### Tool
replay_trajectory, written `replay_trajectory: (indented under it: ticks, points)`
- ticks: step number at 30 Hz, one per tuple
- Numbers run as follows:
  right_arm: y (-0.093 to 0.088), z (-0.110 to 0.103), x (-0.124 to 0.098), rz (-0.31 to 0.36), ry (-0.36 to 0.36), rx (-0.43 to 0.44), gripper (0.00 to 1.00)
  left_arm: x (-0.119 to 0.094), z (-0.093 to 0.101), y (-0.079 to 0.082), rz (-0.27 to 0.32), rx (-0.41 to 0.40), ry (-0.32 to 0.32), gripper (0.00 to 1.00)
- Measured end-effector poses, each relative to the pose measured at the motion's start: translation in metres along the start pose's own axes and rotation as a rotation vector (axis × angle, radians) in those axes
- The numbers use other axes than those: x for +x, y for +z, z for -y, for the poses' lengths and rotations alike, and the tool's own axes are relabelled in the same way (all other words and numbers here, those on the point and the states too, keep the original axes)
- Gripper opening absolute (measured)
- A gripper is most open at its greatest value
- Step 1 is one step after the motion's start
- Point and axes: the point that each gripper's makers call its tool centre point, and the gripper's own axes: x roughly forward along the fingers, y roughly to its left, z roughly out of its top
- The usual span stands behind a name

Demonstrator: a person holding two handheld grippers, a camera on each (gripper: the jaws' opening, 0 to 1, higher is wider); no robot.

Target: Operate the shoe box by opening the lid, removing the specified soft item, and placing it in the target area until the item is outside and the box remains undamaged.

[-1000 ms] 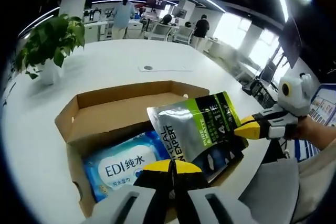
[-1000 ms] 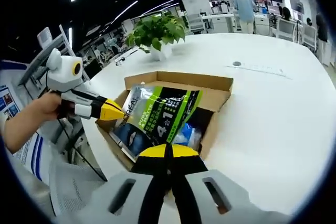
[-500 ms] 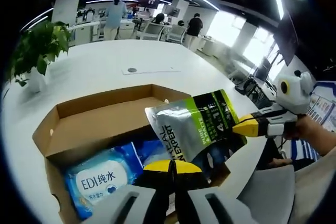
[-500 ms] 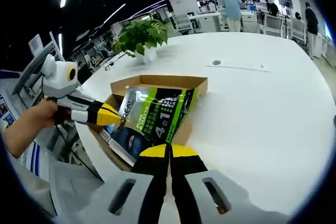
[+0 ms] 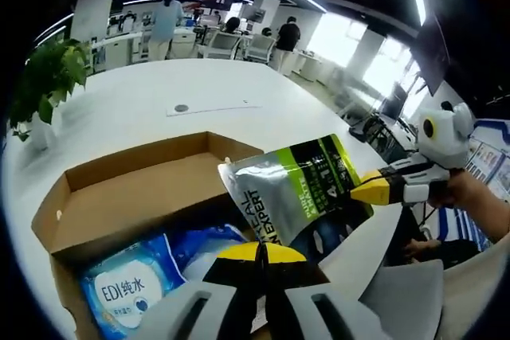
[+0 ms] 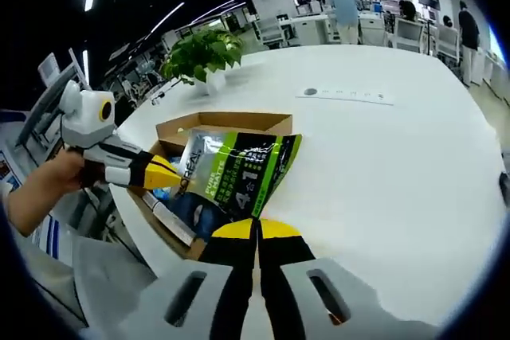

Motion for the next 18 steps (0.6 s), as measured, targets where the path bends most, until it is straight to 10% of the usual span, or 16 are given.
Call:
replay_trajectory:
  ticks: [18]
  points:
    - [0.002,0.05,-0.022,-0.003,-0.05,0.06,0.0,0.04,0.03,0.024,-0.03,0.02,-0.056,0.0]
